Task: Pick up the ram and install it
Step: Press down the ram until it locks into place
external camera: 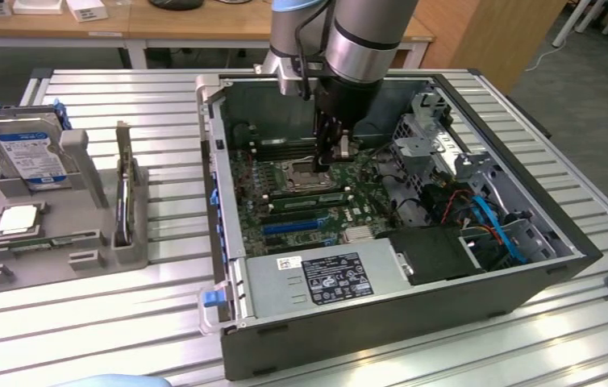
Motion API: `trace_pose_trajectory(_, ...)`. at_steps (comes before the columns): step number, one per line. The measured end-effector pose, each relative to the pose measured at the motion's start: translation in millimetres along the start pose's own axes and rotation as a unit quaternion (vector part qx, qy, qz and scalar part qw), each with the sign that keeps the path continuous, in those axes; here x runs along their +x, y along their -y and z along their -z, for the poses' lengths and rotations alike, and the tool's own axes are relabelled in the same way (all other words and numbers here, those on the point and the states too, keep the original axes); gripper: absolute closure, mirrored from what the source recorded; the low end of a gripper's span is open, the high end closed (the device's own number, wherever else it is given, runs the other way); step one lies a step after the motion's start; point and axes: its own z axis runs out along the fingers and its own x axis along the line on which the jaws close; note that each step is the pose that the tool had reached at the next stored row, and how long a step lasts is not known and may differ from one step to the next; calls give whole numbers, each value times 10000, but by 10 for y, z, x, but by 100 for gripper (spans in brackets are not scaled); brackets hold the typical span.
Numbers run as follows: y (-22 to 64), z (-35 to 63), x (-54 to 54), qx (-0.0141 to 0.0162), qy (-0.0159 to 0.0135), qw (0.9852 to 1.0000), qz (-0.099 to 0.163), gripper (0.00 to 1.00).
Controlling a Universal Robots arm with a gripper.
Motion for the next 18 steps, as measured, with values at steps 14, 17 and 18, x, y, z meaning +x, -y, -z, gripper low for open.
trace_pose_trajectory(14,1,0,0,8,13,9997,-227,90)
trace_pose_trajectory(17,0,0,0,20,27,9989,-458,90)
trace_pose_trajectory(18,1,0,0,24,32,9985,-542,90)
